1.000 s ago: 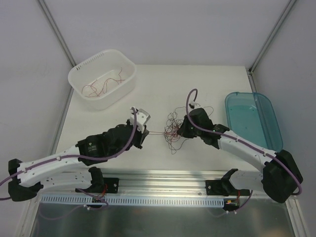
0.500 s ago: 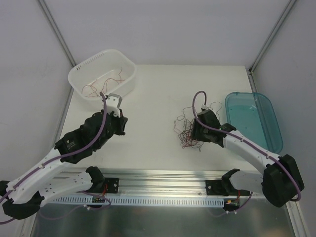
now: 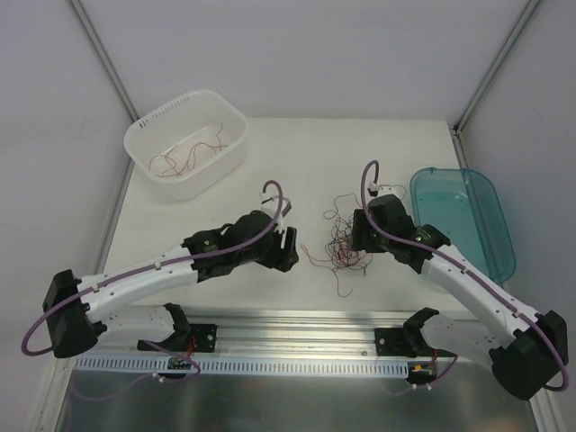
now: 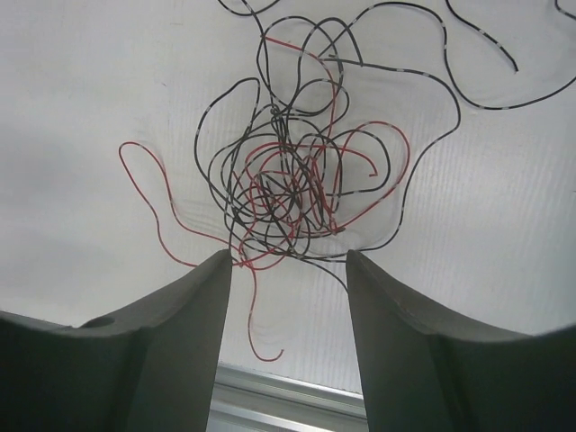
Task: Untangle the cables
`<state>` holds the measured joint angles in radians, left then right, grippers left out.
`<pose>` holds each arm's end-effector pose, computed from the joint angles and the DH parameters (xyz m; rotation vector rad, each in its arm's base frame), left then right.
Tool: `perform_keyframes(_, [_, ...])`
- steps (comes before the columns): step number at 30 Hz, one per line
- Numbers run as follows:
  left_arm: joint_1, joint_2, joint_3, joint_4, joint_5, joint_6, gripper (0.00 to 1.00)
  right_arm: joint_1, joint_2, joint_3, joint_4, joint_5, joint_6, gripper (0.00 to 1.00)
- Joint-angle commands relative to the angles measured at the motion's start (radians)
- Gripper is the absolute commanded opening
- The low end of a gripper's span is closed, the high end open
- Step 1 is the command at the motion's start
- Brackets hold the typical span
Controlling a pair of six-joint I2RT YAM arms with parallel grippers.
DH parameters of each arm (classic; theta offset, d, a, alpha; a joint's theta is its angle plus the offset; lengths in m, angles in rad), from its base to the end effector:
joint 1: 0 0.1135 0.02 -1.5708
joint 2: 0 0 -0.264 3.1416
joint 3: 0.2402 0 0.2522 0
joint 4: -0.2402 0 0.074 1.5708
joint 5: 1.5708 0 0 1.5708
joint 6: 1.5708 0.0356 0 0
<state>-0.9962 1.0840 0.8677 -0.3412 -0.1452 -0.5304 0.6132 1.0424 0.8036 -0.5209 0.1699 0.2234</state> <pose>0.1355 -0.1998 0.2951 0.4238 2.1736 -0.7327 0.1819 0.1206 0.2667 -0.3670 2.2985 0.2247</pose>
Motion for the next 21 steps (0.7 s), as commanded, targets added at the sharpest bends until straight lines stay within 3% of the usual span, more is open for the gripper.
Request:
perform_keyframes(1, [-0.079, 0.146, 0.086, 0.142, 0.024, 0.013, 0.64, -0.004, -0.054, 0.051, -0.073, 0.022, -0.070, 0.59])
perform_keyframes(5, [-0.128, 0.327, 0.209, 0.172, 0.024, 0.173, 0.66, -0.006, -0.097, 0.042, -0.093, 0.016, -0.071, 0.66])
perform_keyframes(12, [-0.154, 0.551, 0.330, 0.229, 0.059, 0.336, 0.65, -0.010, -0.139, 0.019, -0.108, 0.023, -0.056, 0.91])
perform_keyframes(15, [-0.154, 0.612, 0.336, 0.248, 0.067, 0.372, 0.64, -0.012, -0.150, 0.014, -0.113, 0.040, -0.056, 0.96])
perform_keyframes(21, [-0.154, 0.714, 0.346, 0.266, 0.039, 0.397, 0.54, -0.020, -0.168, -0.004, -0.110, 0.054, -0.052, 0.97])
